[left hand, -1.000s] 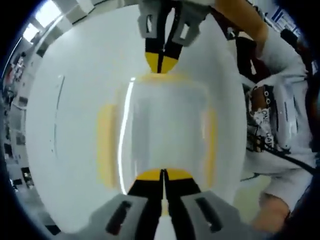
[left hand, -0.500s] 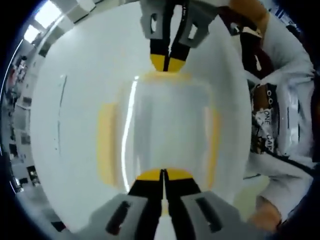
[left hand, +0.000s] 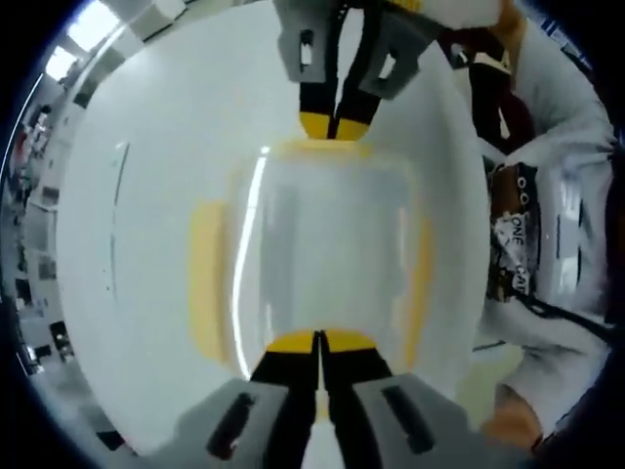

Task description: Snap each plastic latch of the storage box into its locked position after aligning the lid with the box until every specified latch is closed and the lid sits flush.

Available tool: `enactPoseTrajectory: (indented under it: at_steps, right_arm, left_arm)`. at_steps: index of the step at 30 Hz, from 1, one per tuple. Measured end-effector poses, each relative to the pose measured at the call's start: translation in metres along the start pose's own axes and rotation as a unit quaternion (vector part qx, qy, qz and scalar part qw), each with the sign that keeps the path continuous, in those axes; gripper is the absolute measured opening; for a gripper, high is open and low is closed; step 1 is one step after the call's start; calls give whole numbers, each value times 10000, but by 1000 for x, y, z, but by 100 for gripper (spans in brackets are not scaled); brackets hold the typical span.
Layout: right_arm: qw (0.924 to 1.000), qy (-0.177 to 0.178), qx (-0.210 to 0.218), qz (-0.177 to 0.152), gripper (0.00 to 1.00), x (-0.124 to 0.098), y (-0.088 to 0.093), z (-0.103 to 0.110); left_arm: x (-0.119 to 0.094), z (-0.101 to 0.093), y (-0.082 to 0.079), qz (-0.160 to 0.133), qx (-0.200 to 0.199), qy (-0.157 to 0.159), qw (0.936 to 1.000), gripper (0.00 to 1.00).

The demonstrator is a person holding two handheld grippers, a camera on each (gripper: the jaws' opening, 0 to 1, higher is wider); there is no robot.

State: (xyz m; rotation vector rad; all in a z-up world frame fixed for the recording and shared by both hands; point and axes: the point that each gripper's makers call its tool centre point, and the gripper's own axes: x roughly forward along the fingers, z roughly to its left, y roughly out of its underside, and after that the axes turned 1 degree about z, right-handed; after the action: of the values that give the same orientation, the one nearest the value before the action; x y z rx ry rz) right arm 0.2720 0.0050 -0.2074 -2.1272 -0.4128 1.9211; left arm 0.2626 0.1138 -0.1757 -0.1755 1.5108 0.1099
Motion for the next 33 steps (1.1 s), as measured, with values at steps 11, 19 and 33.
enactPoseTrajectory:
  at_steps: [11, 19, 33]
  right_arm:
    - [9998, -34, -195, -17, 0, 0, -2, 2]
    - [9999, -57, -150, 17, 0, 0, -1, 4]
    - [9996, -215, -162, 43, 0, -2, 5, 7]
  left_arm:
    - [-1, -1, 3, -29, 18, -9, 10000, 0]
    - [-1, -3, 0, -37, -36, 27, 10000, 0]
    - [-2, -4, -5, -42, -60, 17, 10000, 0]
